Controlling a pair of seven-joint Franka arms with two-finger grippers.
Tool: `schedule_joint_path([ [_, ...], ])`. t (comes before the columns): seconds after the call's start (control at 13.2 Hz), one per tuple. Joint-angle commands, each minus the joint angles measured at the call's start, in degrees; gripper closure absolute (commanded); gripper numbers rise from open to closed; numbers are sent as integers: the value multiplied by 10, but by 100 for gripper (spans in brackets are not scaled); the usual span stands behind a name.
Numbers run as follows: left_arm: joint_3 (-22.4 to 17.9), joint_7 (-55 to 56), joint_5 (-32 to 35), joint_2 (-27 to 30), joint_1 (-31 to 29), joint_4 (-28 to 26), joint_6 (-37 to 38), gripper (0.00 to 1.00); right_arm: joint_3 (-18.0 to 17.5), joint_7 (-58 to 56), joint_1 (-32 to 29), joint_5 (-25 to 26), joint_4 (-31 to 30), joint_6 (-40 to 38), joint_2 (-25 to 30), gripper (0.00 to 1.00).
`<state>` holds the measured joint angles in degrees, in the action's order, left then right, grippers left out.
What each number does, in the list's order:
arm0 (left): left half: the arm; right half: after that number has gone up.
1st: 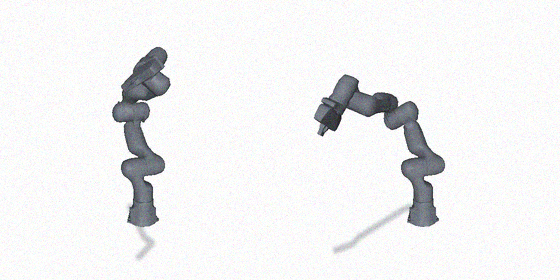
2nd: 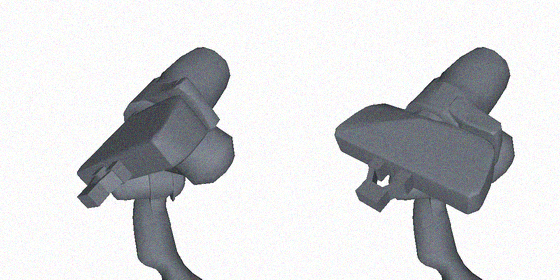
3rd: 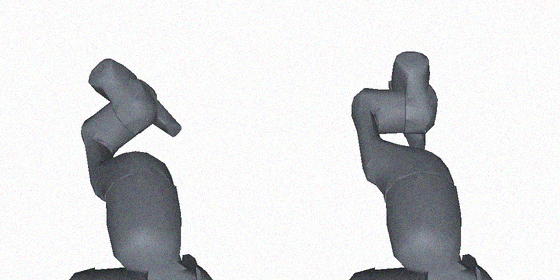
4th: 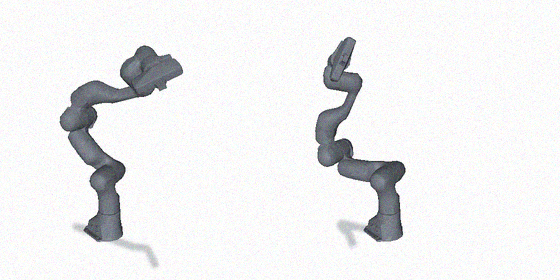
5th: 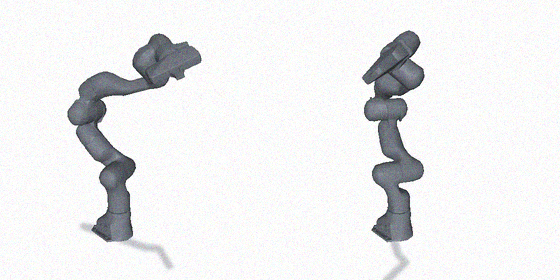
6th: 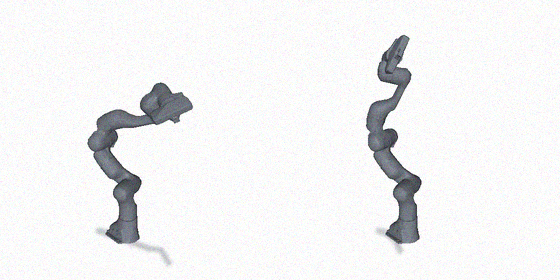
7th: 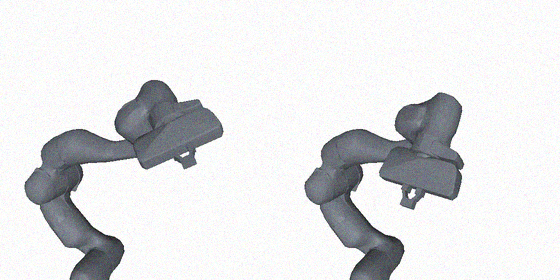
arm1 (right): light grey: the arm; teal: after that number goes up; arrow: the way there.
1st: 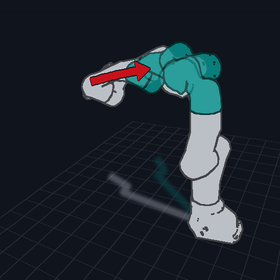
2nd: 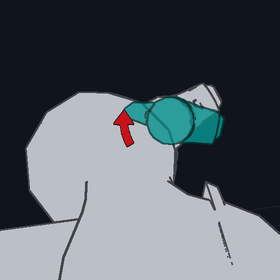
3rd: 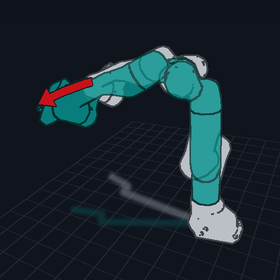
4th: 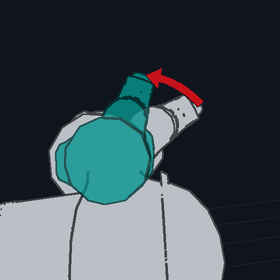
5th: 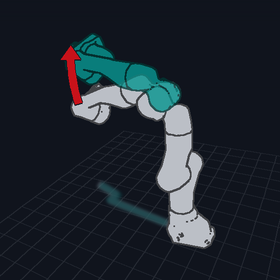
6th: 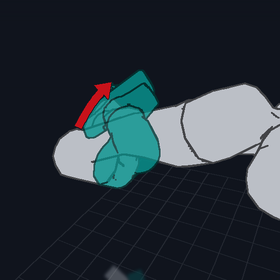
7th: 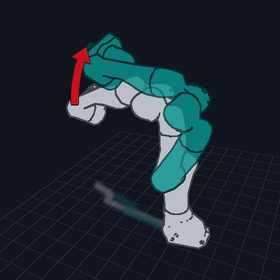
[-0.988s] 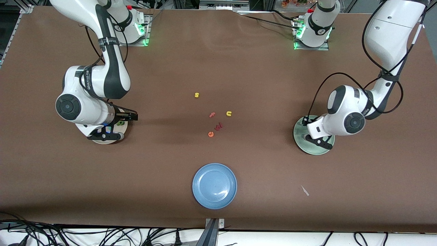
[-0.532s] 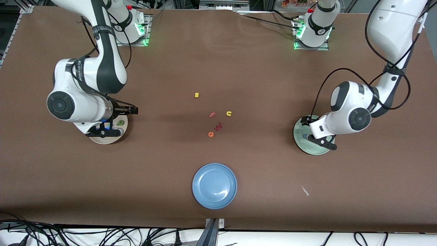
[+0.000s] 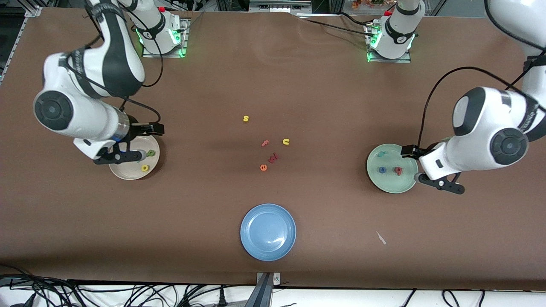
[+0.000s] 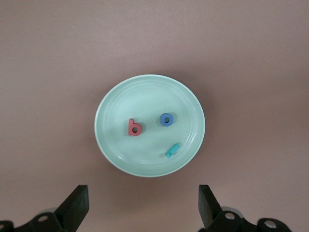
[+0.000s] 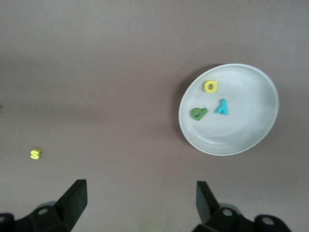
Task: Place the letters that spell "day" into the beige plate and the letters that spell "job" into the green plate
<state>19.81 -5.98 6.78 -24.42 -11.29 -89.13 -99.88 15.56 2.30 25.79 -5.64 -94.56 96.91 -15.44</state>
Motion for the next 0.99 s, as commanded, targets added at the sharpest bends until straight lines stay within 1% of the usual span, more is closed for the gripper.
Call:
schedule_joint_path([
  [0.0, 4, 12, 8, 58, 3, 3, 36, 0, -67, 1, -71, 40, -24, -10, 72, 0],
  [0.08, 6, 11, 3, 76, 3, 6, 49, 0, -83, -2, -93, 48, -25, -15, 90, 0],
  [0.15, 6, 11, 2, 85, 3, 17, 57, 0, -91, -4, -110, 48, -25, -32, 102, 0],
  [0.3, 6, 11, 1, 86, 4, 60, 95, 0, -91, -12, -123, 51, -20, -58, 124, 0],
  [0.38, 6, 11, 1, 86, 4, 79, 115, 0, -91, -18, -126, 63, -16, -69, 127, 0],
  [0.46, 6, 11, 1, 86, 4, 91, 126, 0, -91, -18, -127, 71, -14, -70, 132, 0],
  [0.61, 8, 11, -11, 86, 3, 115, 134, 0, -91, -24, -136, 70, -14, -71, 141, 0],
  [0.76, 2, 11, -24, 79, 7, 161, 174, 0, -91, -50, -139, 73, -5, -84, 144, 0],
  [0.84, 1, 10, -26, 80, 7, 166, 180, 0, -91, -56, -144, 71, -2, -84, 142, 0],
  [0.91, -10, 9, -24, 88, 20, 166, 180, 0, -91, -56, -144, 71, -2, -84, 141, 0],
])
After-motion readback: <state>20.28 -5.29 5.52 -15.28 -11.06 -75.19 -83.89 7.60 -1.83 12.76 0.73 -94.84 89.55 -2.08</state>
